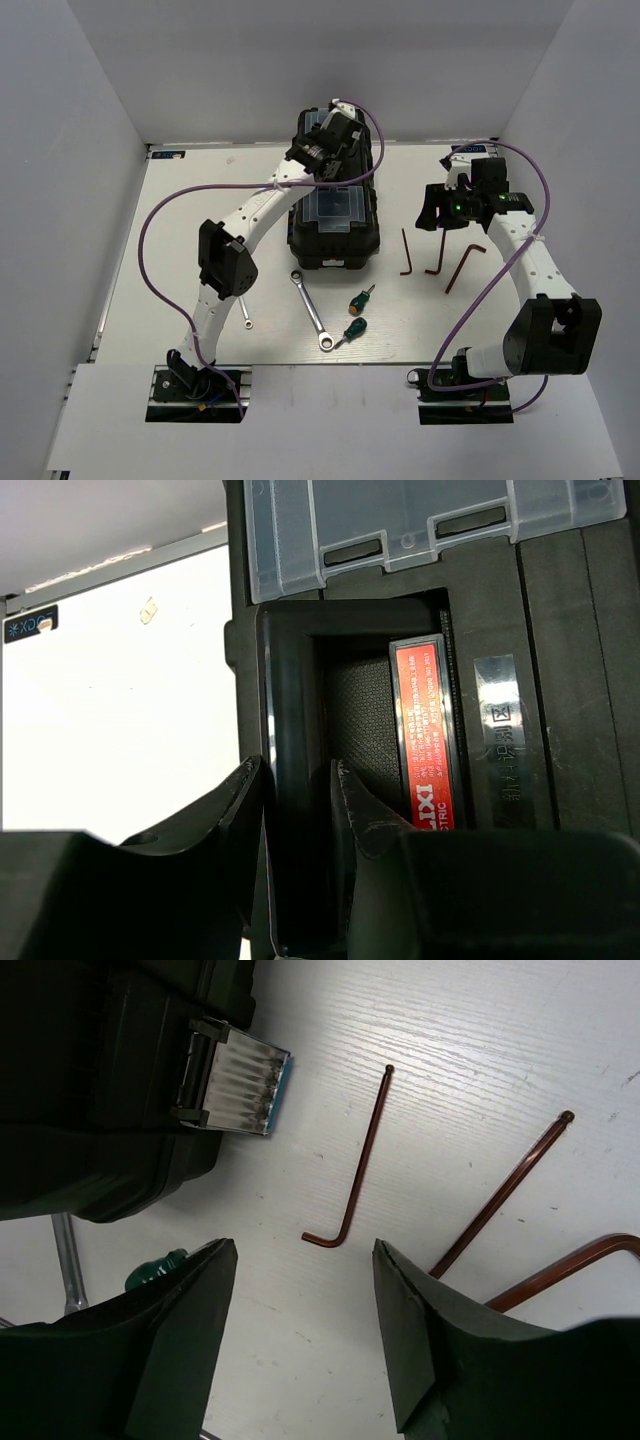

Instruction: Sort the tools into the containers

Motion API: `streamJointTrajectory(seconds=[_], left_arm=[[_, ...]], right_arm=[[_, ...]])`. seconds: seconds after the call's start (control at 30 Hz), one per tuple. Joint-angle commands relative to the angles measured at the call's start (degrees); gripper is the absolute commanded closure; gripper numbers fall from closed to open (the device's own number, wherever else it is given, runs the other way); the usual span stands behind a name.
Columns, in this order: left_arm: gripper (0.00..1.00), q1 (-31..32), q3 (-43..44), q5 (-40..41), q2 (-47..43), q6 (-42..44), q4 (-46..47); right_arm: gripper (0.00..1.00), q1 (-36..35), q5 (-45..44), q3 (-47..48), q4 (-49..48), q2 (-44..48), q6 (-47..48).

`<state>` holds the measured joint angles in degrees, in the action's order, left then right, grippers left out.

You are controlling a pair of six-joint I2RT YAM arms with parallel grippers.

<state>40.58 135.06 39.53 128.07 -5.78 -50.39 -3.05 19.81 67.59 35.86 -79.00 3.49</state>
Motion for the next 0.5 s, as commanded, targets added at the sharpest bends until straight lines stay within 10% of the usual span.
streamJointTrajectory(seconds=[0.0, 0.2, 0.47], left_arm=[[0.90, 1.87, 3.71, -0.86, -2.83, 1.30, 1.34], [0.97, 3.54, 4.24, -1.47, -2.83, 1.83, 3.98], [0.98, 4.60, 4.24, -2.70, -2.30, 1.30, 4.51]], right_arm=[[0.38, 0.15, 2.86, 1.22, -1.32, 0.69, 0.03], [0.82, -0.64, 8.04, 5.00, -3.25, -4.22, -1.46], [0.87, -4.59, 11.47, 18.08, -1.58, -20.29, -2.34]])
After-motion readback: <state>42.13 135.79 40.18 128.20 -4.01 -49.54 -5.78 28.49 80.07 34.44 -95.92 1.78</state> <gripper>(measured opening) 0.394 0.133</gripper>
